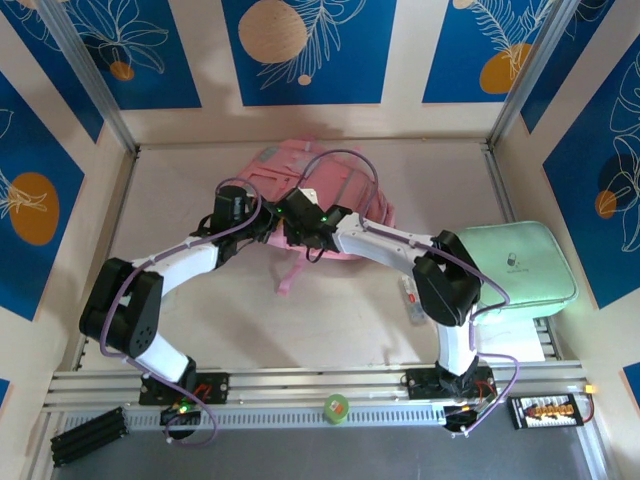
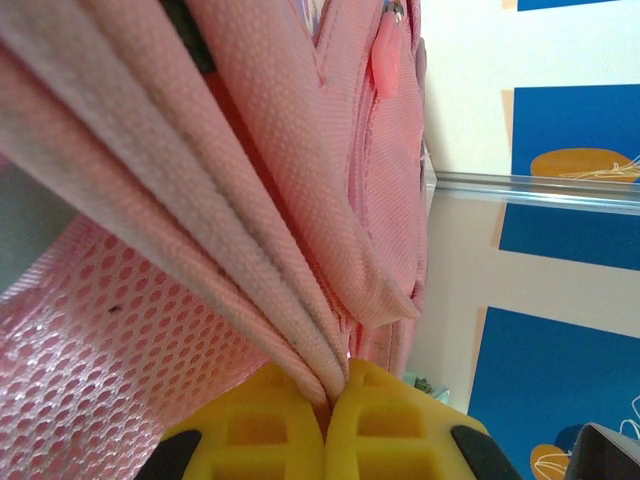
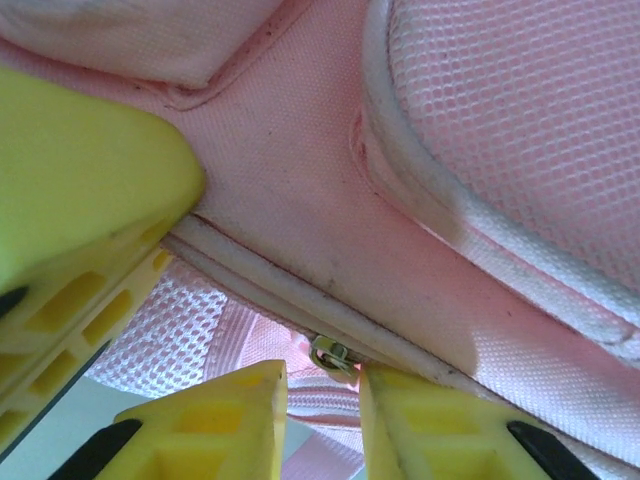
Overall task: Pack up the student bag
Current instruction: Zip the student bag at the top-center of the table.
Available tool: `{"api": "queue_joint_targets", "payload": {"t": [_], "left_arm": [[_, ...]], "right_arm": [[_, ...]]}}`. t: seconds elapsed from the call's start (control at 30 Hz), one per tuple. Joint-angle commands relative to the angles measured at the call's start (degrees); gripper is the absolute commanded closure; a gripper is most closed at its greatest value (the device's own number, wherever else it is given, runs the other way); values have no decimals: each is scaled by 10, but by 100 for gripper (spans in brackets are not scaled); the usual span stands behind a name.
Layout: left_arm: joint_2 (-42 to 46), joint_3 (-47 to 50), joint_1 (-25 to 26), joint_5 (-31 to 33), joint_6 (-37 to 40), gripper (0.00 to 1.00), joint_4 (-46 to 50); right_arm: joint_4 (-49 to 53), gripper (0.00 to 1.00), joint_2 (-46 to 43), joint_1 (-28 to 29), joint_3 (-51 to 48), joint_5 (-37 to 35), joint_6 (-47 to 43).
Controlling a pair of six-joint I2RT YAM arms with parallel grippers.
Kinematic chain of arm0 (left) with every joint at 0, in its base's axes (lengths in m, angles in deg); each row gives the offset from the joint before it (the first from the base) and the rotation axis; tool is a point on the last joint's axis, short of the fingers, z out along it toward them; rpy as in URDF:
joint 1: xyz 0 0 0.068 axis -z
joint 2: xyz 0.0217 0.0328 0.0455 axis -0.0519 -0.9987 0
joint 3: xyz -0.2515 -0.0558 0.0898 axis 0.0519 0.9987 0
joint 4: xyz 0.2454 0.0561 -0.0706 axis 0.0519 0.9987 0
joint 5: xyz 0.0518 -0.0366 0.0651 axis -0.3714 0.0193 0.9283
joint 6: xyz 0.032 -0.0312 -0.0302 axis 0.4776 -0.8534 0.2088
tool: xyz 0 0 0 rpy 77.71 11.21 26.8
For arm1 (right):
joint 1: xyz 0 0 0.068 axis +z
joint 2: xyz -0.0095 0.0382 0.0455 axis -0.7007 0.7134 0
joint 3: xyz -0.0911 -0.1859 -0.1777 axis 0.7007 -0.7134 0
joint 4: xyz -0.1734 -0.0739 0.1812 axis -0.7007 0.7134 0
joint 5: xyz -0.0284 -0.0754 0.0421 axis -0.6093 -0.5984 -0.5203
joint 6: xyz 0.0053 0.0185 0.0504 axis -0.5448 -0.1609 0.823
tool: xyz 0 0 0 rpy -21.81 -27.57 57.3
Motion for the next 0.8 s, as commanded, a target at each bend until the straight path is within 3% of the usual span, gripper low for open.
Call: {"api": "queue_joint_targets", "payload": {"t": [0.0, 0.23, 0.77], "left_arm": [[6, -26, 18, -45, -8, 100, -63], [5, -25, 16, -40, -3, 100, -59], [11, -22, -32, -27, 35, 100, -27]], "right_arm": [[-1, 77, 25, -5, 31, -47, 13], [24, 92, 20, -8, 31, -62, 32], [57, 94, -119, -23, -159, -51, 67]]}}
